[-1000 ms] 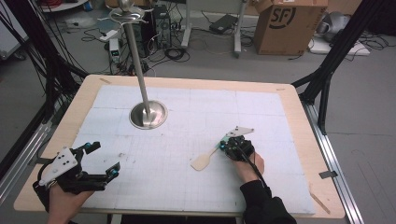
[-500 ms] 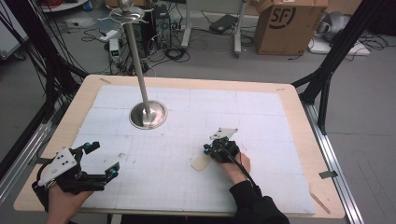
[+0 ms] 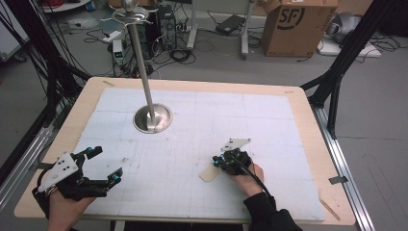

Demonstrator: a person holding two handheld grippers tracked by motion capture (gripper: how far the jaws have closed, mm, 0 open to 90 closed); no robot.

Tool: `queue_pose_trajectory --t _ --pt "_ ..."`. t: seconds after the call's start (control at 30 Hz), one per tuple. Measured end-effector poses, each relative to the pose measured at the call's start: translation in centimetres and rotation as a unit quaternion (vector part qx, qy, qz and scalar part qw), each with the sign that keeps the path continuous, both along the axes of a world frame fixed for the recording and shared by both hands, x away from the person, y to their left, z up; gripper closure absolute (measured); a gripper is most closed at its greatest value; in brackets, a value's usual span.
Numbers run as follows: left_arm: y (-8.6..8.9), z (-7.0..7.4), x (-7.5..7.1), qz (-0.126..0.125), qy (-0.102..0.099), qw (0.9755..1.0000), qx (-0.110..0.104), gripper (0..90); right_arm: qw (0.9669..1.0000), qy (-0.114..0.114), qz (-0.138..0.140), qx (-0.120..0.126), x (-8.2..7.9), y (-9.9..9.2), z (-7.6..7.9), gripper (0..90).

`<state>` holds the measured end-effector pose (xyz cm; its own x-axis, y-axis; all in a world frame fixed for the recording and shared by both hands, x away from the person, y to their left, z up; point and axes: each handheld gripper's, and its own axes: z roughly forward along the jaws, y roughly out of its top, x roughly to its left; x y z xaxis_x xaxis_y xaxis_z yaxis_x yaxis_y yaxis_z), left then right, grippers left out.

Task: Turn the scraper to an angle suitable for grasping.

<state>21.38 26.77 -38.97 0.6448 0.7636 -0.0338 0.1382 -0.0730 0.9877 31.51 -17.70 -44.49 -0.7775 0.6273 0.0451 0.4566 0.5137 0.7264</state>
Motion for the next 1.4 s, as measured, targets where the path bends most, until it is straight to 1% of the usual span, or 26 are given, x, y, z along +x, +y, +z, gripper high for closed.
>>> queue_pose_trajectory --t 0.07,0.1,0.17,0.23,0.27,0.37,0.4,0.47,0.5,0.53,0.57,0.6,0.63,0.7,0.77,0.83,0.87,0.9,0.97,1.03,1.1,1.2,1.3,1.33,1.37,1.4 --pt "0.1 0.0 -0.1 0.002 0.001 1.0 0.001 1.7 1.0 -0.005 0.005 0.0 -0.6 -0.6 0.0 90.0" --pt "0.1 0.0 -0.1 0.002 0.0 1.0 0.0 1.7 1.0 -0.003 0.006 -0.004 -1.1 -0.9 0.0 90.0" --pt "0.1 0.0 -0.1 0.002 0.0 1.0 0.001 1.7 0.9999 -0.008 0.011 -0.011 -2.0 -1.3 0.1 90.0" --pt "0.2 0.1 -0.3 0.003 0.0 1.0 0.0 1.7 0.9998 -0.01 0.015 -0.012 -2.9 -1.9 0.1 90.0" --pt "0.2 0.1 -0.3 0.003 -0.001 1.0 -0.001 1.7 0.9998 -0.011 0.014 -0.01 -3.3 -2.3 0.0 90.0" --pt "0.0 0.0 -0.3 0.004 0.0 1.0 0.002 1.7 0.9997 -0.017 0.012 0.01 -3.9 -3.2 -0.3 90.0" --pt "0.0 0.0 -0.3 0.004 0.0 1.0 0.001 1.7 0.9996 -0.024 0.013 0.008 -4.1 -3.3 -0.3 90.0" --pt "-0.2 0.0 -0.2 -0.001 0.001 1.0 0.003 1.7 0.9991 -0.043 -0.002 -0.004 -4.3 -3.6 -0.1 90.0" --pt "-0.3 0.0 -0.2 -0.002 0.001 1.0 0.007 1.7 0.9991 -0.042 -0.007 0.002 -4.5 -4.0 0.3 90.0" --pt "-0.3 0.0 -0.2 -0.003 0.001 1.0 0.007 1.7 0.9987 -0.047 -0.016 0.011 -4.7 -4.6 0.6 90.0" --pt "-0.3 0.0 -0.2 -0.003 0.0 1.0 0.004 1.7 0.9986 -0.044 -0.025 0.011 -4.9 -5.3 1.0 90.0" --pt "-0.3 0.1 -0.2 -0.002 -0.001 1.0 0.001 1.7 0.998 -0.041 -0.048 -0.003 -5.3 -6.6 1.3 90.0" --pt "-0.2 0.1 -0.1 -0.002 -0.001 1.0 0.002 1.7 0.998 -0.041 -0.048 -0.003 -5.3 -6.6 1.3 90.0" --pt "-0.1 0.1 -0.1 -0.001 -0.001 1.0 0.0 1.7 0.9972 -0.03 -0.067 -0.012 -5.6 -8.2 1.2 90.0" --pt "-0.1 0.2 -0.1 -0.001 -0.002 1.0 0.0 1.7 0.9958 -0.019 -0.087 -0.019 -5.8 -9.7 0.8 90.0" --pt "-0.1 0.2 -0.1 -0.002 -0.003 1.0 -0.001 1.7 0.9939 -0.01 -0.108 -0.018 -5.9 -10.9 0.4 90.0" --pt "-0.2 0.2 -0.1 -0.005 -0.003 1.0 -0.001 1.7 0.9927 -0.013 -0.119 -0.018 -5.8 -11.3 0.2 90.0" --pt "-0.2 0.2 -0.1 -0.005 -0.003 1.0 -0.001 1.7 0.9921 -0.013 -0.124 -0.012 -5.7 -11.7 0.1 90.0" --pt "-0.3 0.2 0.0 -0.004 -0.002 1.0 0.001 1.7 0.9907 -0.015 -0.135 -0.01 -5.5 -11.8 0.0 90.0" --pt "-0.3 0.1 0.0 -0.004 0.0 1.0 0.001 1.7 0.9898 -0.022 -0.139 -0.02 -5.2 -11.5 0.0 90.0" --pt "-0.3 0.1 0.0 -0.002 0.001 1.0 0.001 1.7 0.989 -0.028 -0.143 -0.024 -4.5 -11.0 -0.1 90.0" --pt "-0.3 0.1 -0.1 0.0 0.0 1.0 0.0 1.7 0.9885 -0.03 -0.147 -0.02 -3.2 -10.0 -0.2 90.0" --pt "-0.2 0.1 -0.2 0.001 -0.001 1.0 0.002 1.7 0.9885 -0.027 -0.148 -0.016 -1.9 -8.7 -0.2 90.0" --pt "-0.1 0.1 -0.2 0.001 -0.001 1.0 0.003 1.7 0.9893 -0.025 -0.142 -0.023 -1.1 -7.5 0.0 90.0" --pt "-0.1 0.1 -0.2 0.002 0.0 1.0 0.0 1.7 0.9893 -0.025 -0.142 -0.023 -1.1 -7.5 0.0 90.0" --pt "-0.1 0.1 -0.1 0.002 0.0 1.0 0.001 1.7 0.9899 -0.026 -0.137 -0.027 -0.7 -6.9 0.0 90.0"
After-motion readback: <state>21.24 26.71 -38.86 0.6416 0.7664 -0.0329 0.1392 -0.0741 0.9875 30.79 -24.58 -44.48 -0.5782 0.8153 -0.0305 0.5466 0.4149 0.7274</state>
